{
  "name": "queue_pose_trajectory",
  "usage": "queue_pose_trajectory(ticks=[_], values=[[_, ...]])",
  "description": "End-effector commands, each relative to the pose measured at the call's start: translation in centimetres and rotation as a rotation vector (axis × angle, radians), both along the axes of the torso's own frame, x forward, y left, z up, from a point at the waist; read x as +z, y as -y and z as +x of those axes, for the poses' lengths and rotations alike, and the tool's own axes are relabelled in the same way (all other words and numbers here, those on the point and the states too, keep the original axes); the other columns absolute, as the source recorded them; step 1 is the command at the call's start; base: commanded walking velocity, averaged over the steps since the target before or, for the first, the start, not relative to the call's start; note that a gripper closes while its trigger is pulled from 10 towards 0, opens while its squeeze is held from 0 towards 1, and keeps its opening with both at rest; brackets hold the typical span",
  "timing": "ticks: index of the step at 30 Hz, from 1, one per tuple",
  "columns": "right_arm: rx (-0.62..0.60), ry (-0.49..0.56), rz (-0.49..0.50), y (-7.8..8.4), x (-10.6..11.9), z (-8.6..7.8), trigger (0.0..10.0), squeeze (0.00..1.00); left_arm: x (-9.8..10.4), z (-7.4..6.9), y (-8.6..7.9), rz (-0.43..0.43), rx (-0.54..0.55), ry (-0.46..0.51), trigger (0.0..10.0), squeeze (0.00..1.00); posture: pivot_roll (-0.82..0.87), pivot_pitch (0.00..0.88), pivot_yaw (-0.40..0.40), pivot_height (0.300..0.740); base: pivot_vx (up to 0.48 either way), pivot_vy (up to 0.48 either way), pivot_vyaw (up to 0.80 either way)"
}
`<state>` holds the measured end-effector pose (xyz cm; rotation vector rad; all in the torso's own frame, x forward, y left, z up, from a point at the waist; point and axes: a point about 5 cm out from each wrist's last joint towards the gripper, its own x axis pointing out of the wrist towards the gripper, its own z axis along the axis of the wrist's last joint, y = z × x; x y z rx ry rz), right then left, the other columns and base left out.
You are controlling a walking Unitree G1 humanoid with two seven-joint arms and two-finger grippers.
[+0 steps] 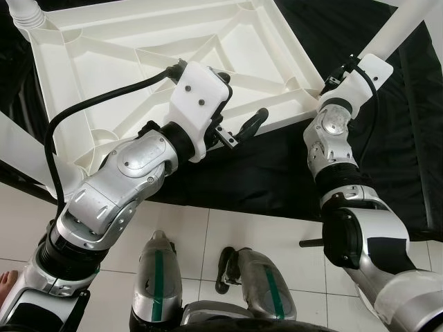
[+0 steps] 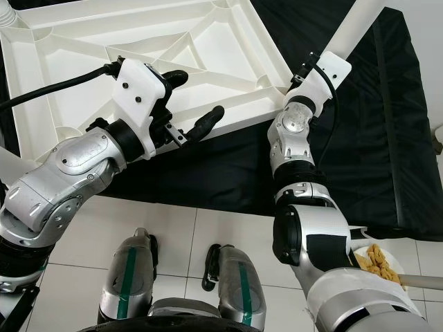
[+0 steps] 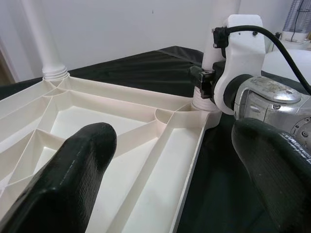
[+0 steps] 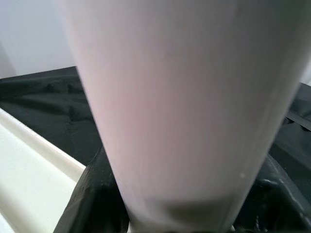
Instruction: Building children table
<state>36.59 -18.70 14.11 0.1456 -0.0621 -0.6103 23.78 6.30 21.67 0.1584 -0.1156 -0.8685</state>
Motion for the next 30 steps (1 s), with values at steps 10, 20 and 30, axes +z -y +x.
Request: queue_pose_trajectory(ticks=[10,20,30], values=[[-0.054,-0.278,0.159,1.9,-4.8,-1.5,10.0,0.00,0.1,-0.8,0.6,0.017,-0.115,-0.005,10.0,0.00,0.18,0.096,-0.079,0.740,0.000,0.000,0.00],[-0.037,-0.308,0.145,3.0,-4.1,-1.2,10.0,0.00,0.1,-0.7,0.6,0.014,-0.113,-0.002,10.0,0.00,0.17,0.102,-0.082,0.740,0.000,0.000,0.00],[-0.056,-0.383,0.103,3.2,-5.6,-2.2,10.0,0.00,0.2,-0.7,0.6,0.009,-0.107,0.000,10.0,0.00,0.17,0.106,-0.089,0.740,0.000,0.000,0.00]])
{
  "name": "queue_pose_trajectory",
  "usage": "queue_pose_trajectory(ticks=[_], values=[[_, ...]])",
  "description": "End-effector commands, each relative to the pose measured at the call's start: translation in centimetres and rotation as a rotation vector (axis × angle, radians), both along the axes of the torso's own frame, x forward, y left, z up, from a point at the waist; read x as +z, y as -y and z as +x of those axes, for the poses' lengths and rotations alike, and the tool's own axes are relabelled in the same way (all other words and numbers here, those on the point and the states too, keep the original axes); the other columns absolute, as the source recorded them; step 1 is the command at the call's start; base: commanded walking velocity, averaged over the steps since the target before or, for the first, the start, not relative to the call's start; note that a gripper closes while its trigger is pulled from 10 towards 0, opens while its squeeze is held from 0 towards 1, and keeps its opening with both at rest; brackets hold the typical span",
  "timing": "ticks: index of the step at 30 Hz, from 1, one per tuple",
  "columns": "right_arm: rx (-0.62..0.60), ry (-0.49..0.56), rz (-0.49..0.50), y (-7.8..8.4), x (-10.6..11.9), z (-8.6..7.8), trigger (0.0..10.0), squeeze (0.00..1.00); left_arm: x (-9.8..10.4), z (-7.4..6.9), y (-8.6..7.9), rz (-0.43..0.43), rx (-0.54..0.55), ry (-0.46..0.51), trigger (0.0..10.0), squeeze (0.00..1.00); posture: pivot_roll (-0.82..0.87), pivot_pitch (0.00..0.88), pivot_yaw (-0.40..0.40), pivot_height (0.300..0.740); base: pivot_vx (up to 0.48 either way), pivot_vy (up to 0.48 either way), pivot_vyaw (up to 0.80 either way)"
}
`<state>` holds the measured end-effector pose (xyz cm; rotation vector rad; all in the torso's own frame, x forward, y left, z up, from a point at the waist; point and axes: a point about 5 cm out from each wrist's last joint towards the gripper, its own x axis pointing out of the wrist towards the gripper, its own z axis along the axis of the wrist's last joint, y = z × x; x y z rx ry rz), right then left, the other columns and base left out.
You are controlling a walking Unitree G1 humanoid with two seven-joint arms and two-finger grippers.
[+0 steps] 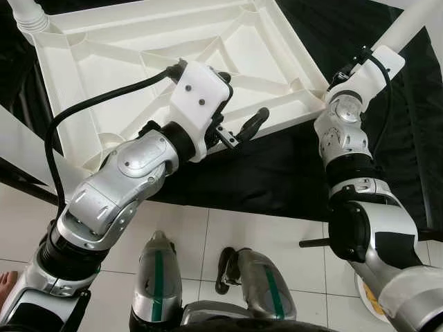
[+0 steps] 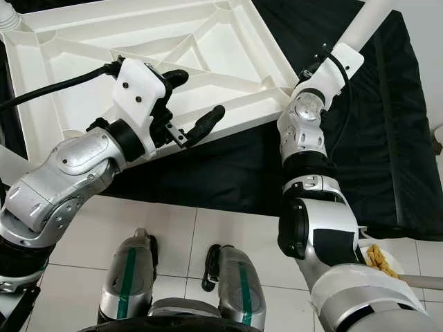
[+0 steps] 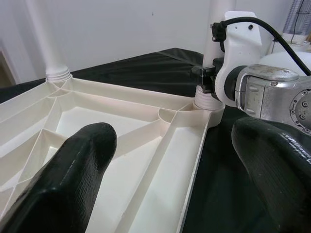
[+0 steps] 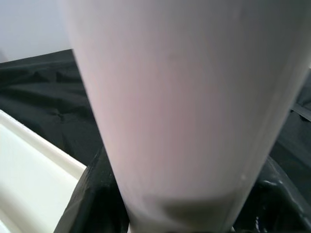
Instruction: Building children table
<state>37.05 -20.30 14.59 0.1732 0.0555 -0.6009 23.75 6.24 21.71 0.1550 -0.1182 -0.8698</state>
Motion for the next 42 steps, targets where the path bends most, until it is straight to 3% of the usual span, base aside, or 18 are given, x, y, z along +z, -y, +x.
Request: queue_pose_trajectory(ticks=[1,9,13,14,16,18,19,21,23,31,39,42], values=[[-0.067,-0.288,0.038,1.4,-6.2,-2.7,10.0,0.00,0.1,-0.7,0.5,0.013,-0.104,0.000,10.0,0.00,0.17,0.106,-0.090,0.740,0.000,0.000,0.00],[-0.073,-0.329,0.035,1.2,-7.5,-3.6,10.0,0.00,0.1,-0.7,0.6,0.011,-0.105,0.002,10.0,0.00,0.17,0.106,-0.091,0.740,0.000,0.000,0.00],[-0.052,-0.293,0.057,1.1,-7.6,-3.7,10.0,0.00,0.1,-0.7,0.6,0.011,-0.106,0.002,10.0,0.00,0.17,0.106,-0.091,0.740,0.000,0.000,0.00],[0.003,-0.205,0.056,0.9,-6.6,-3.3,10.0,0.00,0.1,-0.7,0.6,0.011,-0.107,0.002,10.0,0.00,0.16,0.105,-0.089,0.740,0.000,0.000,0.00],[0.003,-0.205,0.056,0.9,-6.6,-3.3,10.0,0.00,0.1,-0.7,0.6,0.011,-0.107,0.002,10.0,0.00,0.16,0.105,-0.089,0.740,0.000,0.000,0.00],[0.123,-0.002,0.009,0.1,-3.2,-2.3,10.0,0.00,0.1,-0.7,0.7,0.014,-0.110,0.002,10.0,0.00,0.15,0.102,-0.086,0.740,0.000,0.000,0.00],[0.123,-0.002,0.009,0.1,-3.2,-2.3,10.0,0.00,0.1,-0.7,0.7,0.014,-0.110,0.002,10.0,0.00,0.15,0.102,-0.086,0.740,0.000,0.000,0.00],[0.205,0.147,-0.031,-0.7,0.0,-1.8,10.0,0.00,0.0,-0.6,0.7,0.019,-0.114,0.003,10.0,0.00,0.15,0.098,-0.085,0.740,0.000,0.000,0.00],[0.205,0.147,-0.031,-0.7,0.0,-1.8,10.0,0.00,0.0,-0.6,0.7,0.019,-0.114,0.003,10.0,0.00,0.15,0.098,-0.085,0.740,0.000,0.000,0.00],[0.409,0.370,-0.049,-2.7,6.6,-0.8,10.0,0.00,0.1,0.2,0.3,0.036,-0.099,0.014,10.0,0.00,0.14,0.077,-0.087,0.740,0.000,0.000,0.00],[0.535,0.423,-0.082,-3.2,8.8,-0.5,10.0,0.00,0.4,1.5,-0.1,0.039,-0.069,0.042,10.0,0.00,0.14,0.063,-0.092,0.740,0.000,0.000,0.00],[0.640,0.358,-0.140,-3.2,8.2,-0.1,10.0,0.00,0.8,2.6,-0.4,0.039,-0.051,0.064,10.0,0.00,0.15,0.062,-0.098,0.740,0.000,0.000,0.00]])
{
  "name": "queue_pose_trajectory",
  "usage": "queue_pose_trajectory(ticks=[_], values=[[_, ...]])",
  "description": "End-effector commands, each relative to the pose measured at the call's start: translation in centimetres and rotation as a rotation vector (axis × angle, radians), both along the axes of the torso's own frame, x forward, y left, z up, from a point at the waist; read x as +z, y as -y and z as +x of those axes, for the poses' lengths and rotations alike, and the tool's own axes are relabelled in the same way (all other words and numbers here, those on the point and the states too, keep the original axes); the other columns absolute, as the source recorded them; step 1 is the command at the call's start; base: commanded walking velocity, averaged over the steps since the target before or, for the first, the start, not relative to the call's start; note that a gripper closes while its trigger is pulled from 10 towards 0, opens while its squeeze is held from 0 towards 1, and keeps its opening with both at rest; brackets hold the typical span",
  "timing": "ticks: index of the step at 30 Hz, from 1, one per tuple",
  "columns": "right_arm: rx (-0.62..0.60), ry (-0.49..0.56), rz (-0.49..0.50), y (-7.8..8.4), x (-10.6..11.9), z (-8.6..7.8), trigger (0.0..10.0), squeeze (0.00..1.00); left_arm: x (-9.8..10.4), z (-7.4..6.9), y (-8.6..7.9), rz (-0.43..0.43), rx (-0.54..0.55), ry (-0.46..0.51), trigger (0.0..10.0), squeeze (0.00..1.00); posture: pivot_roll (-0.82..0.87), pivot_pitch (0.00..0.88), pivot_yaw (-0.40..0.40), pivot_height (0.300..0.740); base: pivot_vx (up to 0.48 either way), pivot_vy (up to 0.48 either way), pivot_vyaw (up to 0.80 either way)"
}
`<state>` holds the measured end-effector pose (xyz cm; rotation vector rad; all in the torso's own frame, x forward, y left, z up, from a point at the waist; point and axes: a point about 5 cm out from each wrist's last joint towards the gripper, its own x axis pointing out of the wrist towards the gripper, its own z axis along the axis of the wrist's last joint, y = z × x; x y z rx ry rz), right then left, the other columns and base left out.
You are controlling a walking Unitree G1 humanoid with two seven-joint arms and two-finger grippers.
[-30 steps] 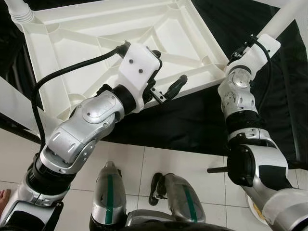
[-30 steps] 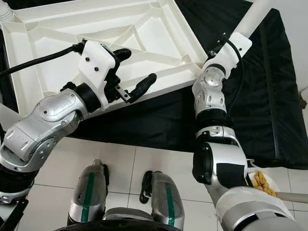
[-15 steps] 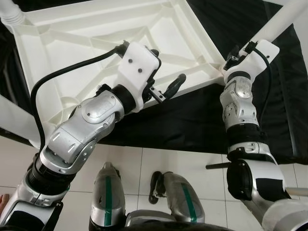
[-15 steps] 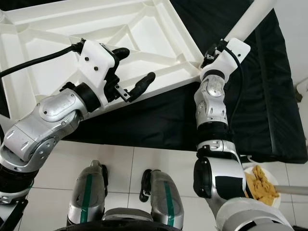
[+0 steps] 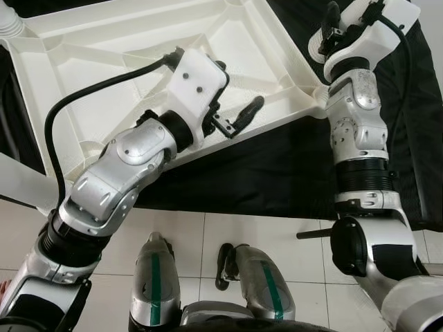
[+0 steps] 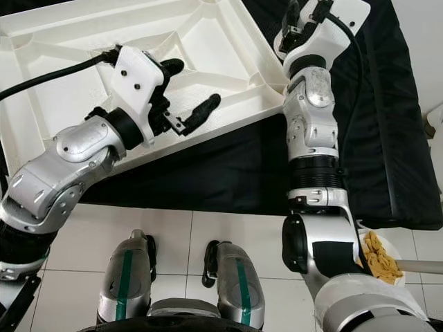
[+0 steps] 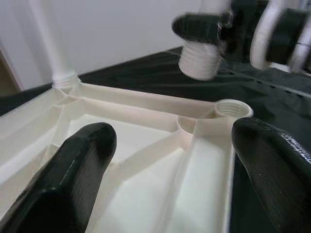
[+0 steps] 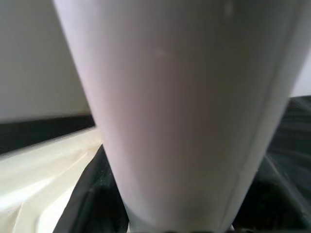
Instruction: Building children table
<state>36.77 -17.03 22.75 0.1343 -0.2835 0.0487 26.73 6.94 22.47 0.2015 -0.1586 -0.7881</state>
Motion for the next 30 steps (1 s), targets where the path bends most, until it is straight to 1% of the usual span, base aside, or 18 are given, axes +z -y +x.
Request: queue_pose_trajectory(ticks=[1,3,5,6,8,10,11,12,14,15,16,17,18,21,22,25,27,30], values=[[0.072,-0.039,-0.079,0.2,-0.4,0.3,10.0,0.00,0.3,0.1,0.2,0.024,-0.131,0.011,10.0,0.00,0.15,0.064,-0.099,0.740,0.000,0.000,0.00],[0.072,-0.039,-0.079,0.2,-0.4,0.3,10.0,0.00,0.3,0.1,0.2,0.024,-0.131,0.011,10.0,0.00,0.15,0.064,-0.099,0.740,0.000,0.000,0.00],[0.156,-0.074,-0.133,0.6,-0.9,0.3,10.0,0.00,0.7,0.7,0.2,0.027,-0.145,0.023,10.0,0.00,0.15,0.064,-0.101,0.740,0.000,0.000,0.00],[0.156,-0.074,-0.133,0.6,-0.9,0.3,10.0,0.00,0.7,0.7,0.2,0.027,-0.145,0.023,10.0,0.00,0.15,0.064,-0.101,0.740,0.000,0.000,0.00],[0.227,-0.078,-0.191,0.9,-1.1,0.1,10.0,0.00,0.9,1.1,0.5,0.028,-0.160,0.028,10.0,0.00,0.14,0.060,-0.111,0.740,0.000,0.000,0.00],[0.227,-0.078,-0.191,0.9,-1.1,0.1,10.0,0.00,0.9,1.1,0.5,0.028,-0.160,0.028,10.0,0.00,0.14,0.060,-0.111,0.740,0.000,0.000,0.00],[0.274,-0.079,-0.219,0.9,-1.2,0.0,10.0,0.00,1.2,1.2,0.8,0.022,-0.174,0.032,10.0,0.00,0.14,0.059,-0.112,0.740,0.000,0.000,0.00],[0.274,-0.079,-0.219,0.9,-1.2,0.0,10.0,0.00,1.2,1.2,0.8,0.022,-0.174,0.032,10.0,0.00,0.14,0.059,-0.112,0.740,0.000,0.000,0.00],[0.400,-0.084,-0.310,0.8,-1.6,-0.8,10.0,0.00,2.5,1.2,1.7,-0.046,-0.242,0.047,10.0,0.00,0.14,0.057,-0.124,0.740,0.000,0.000,0.00],[0.400,-0.084,-0.310,0.8,-1.6,-0.8,10.0,0.00,2.5,1.2,1.7,-0.046,-0.242,0.047,10.0,0.00,0.14,0.057,-0.124,0.740,0.000,0.000,0.00],[0.461,-0.097,-0.334,0.8,-1.9,-1.1,10.0,0.00,3.4,1.1,2.1,-0.082,-0.295,0.053,10.0,0.00,0.14,0.055,-0.126,0.740,0.000,0.000,0.00],[0.461,-0.097,-0.334,0.8,-1.9,-1.1,10.0,0.00,3.4,1.1,2.1,-0.082,-0.295,0.053,10.0,0.00,0.14,0.055,-0.126,0.740,0.000,0.000,0.00],[0.496,-0.106,-0.344,0.8,-2.0,-1.3,10.0,0.00,4.0,1.1,2.4,-0.105,-0.329,0.056,10.0,0.00,0.14,0.055,-0.126,0.740,0.000,0.000,0.00],[0.538,-0.117,-0.356,0.7,-2.3,-1.6,10.0,0.00,4.4,1.0,2.6,-0.122,-0.364,0.053,10.0,0.00,0.14,0.052,-0.128,0.740,0.000,0.000,0.00],[0.597,-0.134,-0.385,0.5,-2.8,-2.0,10.0,0.00,4.7,0.8,2.9,-0.142,-0.407,0.053,10.0,0.00,0.14,0.048,-0.128,0.740,0.000,0.000,0.00],[0.650,-0.143,-0.411,0.3,-3.2,-2.4,10.0,0.00,4.9,0.8,3.1,-0.157,-0.440,0.043,10.0,0.00,0.14,0.045,-0.126,0.740,0.000,0.000,0.00],[0.792,-0.156,-0.437,-0.9,-3.9,-3.5,10.0,0.00,5.0,1.1,3.8,-0.151,-0.496,0.046,10.0,0.00,0.14,0.033,-0.124,0.740,0.000,0.000,0.00],[0.841,-0.160,-0.440,-1.3,-4.0,-3.9,10.0,0.00,5.2,1.3,4.1,-0.150,-0.511,0.047,10.0,0.00,0.14,0.033,-0.124,0.740,0.000,0.000,0.00]])
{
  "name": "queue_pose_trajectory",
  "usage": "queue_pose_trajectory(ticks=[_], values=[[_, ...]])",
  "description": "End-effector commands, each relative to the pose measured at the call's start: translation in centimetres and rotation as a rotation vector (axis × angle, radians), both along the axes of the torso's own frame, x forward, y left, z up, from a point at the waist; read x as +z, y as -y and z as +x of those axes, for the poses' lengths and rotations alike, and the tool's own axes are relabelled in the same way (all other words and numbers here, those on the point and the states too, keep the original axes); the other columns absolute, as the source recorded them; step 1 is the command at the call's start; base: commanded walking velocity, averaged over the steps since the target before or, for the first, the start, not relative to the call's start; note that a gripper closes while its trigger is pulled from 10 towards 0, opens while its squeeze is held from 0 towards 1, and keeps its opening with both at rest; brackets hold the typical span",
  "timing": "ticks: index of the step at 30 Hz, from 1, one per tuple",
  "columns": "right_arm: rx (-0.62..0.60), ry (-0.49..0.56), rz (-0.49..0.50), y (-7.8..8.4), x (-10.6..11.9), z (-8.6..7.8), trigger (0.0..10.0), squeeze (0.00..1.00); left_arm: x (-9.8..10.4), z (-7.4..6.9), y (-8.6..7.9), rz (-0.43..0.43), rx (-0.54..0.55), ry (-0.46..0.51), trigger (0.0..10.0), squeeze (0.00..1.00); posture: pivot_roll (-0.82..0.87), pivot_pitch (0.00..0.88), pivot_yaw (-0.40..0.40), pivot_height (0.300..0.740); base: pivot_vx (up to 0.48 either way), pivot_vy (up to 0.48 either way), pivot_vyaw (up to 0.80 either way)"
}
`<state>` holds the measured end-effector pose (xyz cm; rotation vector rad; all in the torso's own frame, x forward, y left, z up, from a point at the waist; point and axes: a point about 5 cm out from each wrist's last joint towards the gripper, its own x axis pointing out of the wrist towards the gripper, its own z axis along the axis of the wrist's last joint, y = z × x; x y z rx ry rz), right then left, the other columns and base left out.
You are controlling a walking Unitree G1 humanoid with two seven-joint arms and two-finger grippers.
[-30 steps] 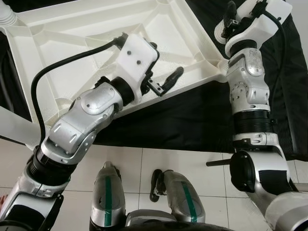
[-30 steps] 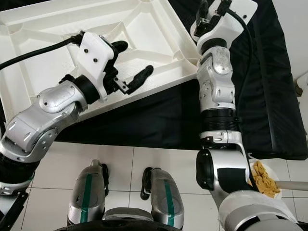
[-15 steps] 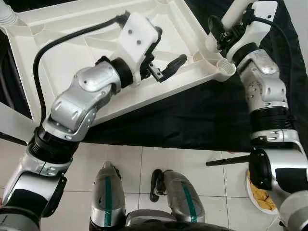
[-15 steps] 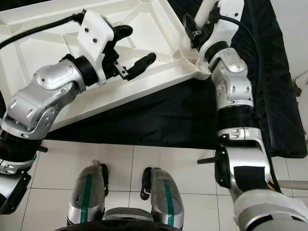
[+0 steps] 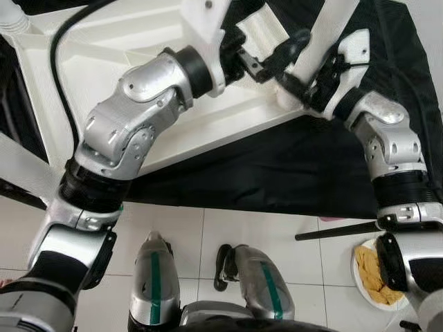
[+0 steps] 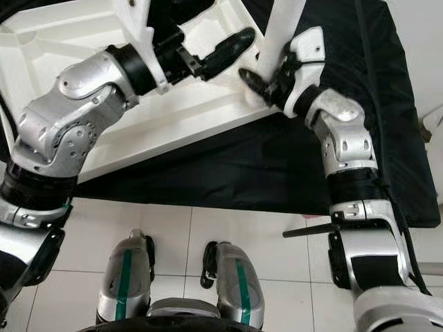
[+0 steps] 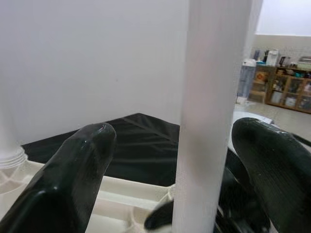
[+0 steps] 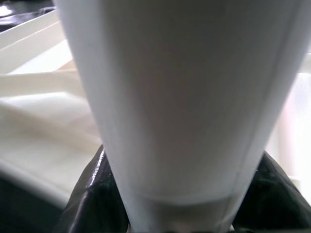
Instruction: Building children table
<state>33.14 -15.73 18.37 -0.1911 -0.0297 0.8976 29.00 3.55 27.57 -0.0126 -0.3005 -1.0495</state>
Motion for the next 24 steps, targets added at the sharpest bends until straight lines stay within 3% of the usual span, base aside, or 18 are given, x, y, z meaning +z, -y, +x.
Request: queue_pose_trajectory(ticks=[1,11,19,24], values=[[0.057,-0.007,0.000,-0.1,0.2,-0.5,10.0,0.00,0.2,-0.9,0.9,0.057,-0.225,0.054,10.0,0.00,0.14,0.033,-0.124,0.740,0.000,0.000,0.00],[0.172,-0.030,-0.044,-0.6,-0.2,-1.3,10.0,0.00,1.3,-0.5,1.7,0.043,-0.248,0.053,10.0,0.00,0.14,0.027,-0.118,0.740,0.000,0.000,0.00],[0.201,-0.038,-0.067,-0.4,-0.2,-1.6,10.0,0.00,1.7,-0.8,2.1,-0.001,-0.308,-0.024,10.0,0.00,0.14,0.022,-0.112,0.740,0.000,0.000,0.00],[0.203,-0.039,-0.077,-0.2,-0.2,-1.7,10.0,0.00,0.8,-0.5,2.5,0.051,-0.295,-0.080,10.0,0.00,0.13,0.018,-0.107,0.740,0.000,0.000,0.00]])
